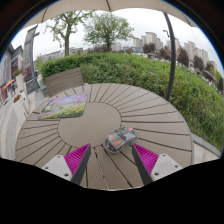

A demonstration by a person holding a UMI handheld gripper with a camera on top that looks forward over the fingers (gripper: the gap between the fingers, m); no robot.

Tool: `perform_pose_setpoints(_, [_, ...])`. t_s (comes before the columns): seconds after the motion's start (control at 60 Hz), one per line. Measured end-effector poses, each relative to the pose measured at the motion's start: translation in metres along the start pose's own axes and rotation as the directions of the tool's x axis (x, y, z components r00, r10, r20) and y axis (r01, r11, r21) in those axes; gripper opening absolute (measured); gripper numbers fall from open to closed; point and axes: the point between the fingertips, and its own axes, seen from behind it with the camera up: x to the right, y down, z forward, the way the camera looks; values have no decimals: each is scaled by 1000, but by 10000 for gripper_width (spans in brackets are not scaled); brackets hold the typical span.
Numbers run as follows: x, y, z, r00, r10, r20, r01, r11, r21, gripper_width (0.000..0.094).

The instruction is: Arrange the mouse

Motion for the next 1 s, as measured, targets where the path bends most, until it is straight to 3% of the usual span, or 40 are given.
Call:
perform_pose_setpoints(0.383, [-16,-37,66,997,-33,70,35,999,-22,859])
perform_pose_setpoints(0.6, [-20,-42,84,993,-60,104,65,997,-41,806])
perform_pose_setpoints(0.733, [-17,-44,89,991,-96,94,101,994,-46,687])
perform_pose_setpoints(0.8, [-9,-43,92,990,-131,55,134,990,-50,458])
perform_pose_setpoints(0.917, [-9,-47,88,989,-146,37,149,983,-104,405])
perform_pose_setpoints(1.0, [-26,-74,77,991,-109,75,116,989,-96,404])
